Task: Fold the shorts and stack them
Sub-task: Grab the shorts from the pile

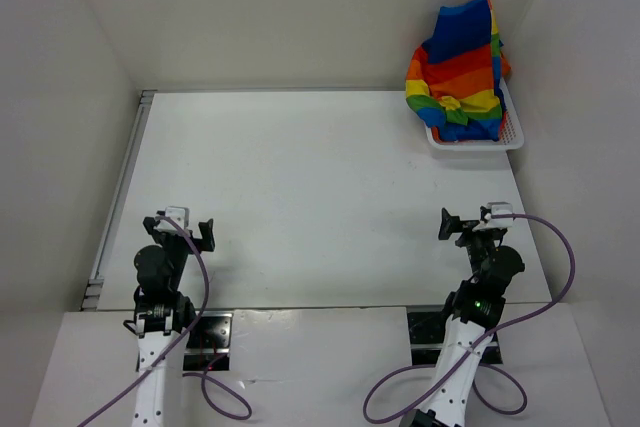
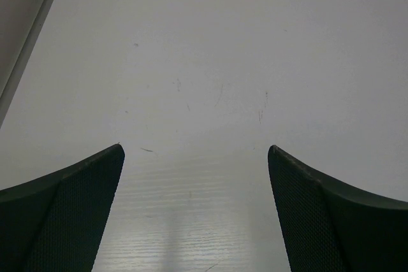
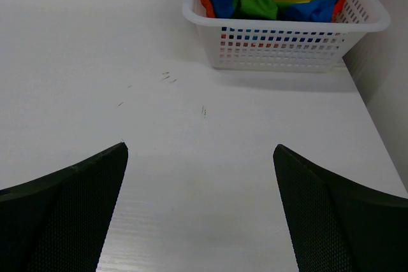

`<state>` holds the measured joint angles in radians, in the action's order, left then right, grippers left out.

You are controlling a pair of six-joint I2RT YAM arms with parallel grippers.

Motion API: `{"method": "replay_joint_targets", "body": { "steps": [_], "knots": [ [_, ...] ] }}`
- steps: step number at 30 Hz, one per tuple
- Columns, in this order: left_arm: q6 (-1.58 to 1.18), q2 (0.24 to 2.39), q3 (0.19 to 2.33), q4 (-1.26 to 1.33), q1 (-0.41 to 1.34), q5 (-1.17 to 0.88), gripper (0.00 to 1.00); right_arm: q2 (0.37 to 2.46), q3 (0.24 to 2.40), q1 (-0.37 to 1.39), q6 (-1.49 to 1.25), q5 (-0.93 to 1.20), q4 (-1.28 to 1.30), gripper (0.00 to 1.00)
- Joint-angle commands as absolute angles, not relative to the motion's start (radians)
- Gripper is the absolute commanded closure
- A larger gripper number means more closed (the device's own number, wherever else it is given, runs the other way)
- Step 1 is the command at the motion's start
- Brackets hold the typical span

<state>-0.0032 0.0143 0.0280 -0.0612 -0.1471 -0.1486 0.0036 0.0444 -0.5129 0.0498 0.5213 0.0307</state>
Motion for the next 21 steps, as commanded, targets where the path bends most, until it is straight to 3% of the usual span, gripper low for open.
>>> {"method": "replay_joint_targets", "body": {
  "steps": [1, 6, 7, 10, 11, 12, 13, 14, 16, 17, 19, 21],
  "knots": [
    [0.000, -0.029, 0.011, -0.032, -0.144, -0.141, 0.00, -0.011, 0.000, -0.508, 0.060, 0.532, 0.021, 0.00],
    [0.000, -0.029, 0.041, -0.049, -0.144, -0.251, 0.00, -0.011, 0.000, -0.508, 0.060, 0.532, 0.021, 0.00],
    [0.000, -0.029, 0.052, -0.061, -0.144, -0.463, 0.00, -0.011, 0.012, -0.508, 0.092, 0.566, 0.021, 0.00],
    [0.000, -0.029, 0.071, 0.087, -0.144, -0.575, 0.00, -0.011, 0.070, -0.508, 0.319, 0.874, -0.048, 0.00],
    [0.000, -0.029, 0.071, 0.051, -0.144, -0.671, 0.00, -0.011, 0.080, -0.508, 0.518, 0.931, -0.082, 0.00],
    [0.000, -0.029, 0.052, -0.154, -0.144, -0.742, 0.00, -0.011, 0.119, -0.497, 1.014, 1.151, 0.277, 0.00],
    [0.000, -0.029, 0.013, -0.120, -0.144, -0.686, 0.00, -0.011, 0.120, -0.497, 1.603, 1.144, 0.379, 0.01],
    [0.000, -0.029, 0.012, -0.060, -0.135, -0.695, 0.00, -0.011, 0.085, -0.485, 1.753, 1.129, 0.226, 0.01],
    [0.000, -0.012, 0.038, 0.140, -0.135, -0.776, 0.00, -0.011, 0.031, -0.474, 1.512, 1.123, -0.237, 0.01],
    [0.000, 0.006, 0.038, 0.225, -0.135, -0.816, 0.00, 0.006, 0.031, -0.460, 1.412, 1.123, -0.324, 0.01],
    [0.000, 0.135, 0.116, 0.325, -0.114, -0.882, 0.00, 0.056, 0.164, -0.366, 1.364, 1.062, -0.257, 0.01],
    [0.000, 0.306, 0.248, 0.282, -0.062, -0.864, 0.00, 0.254, 0.330, -0.286, 1.233, 0.973, -0.267, 0.01]
  ]
}}
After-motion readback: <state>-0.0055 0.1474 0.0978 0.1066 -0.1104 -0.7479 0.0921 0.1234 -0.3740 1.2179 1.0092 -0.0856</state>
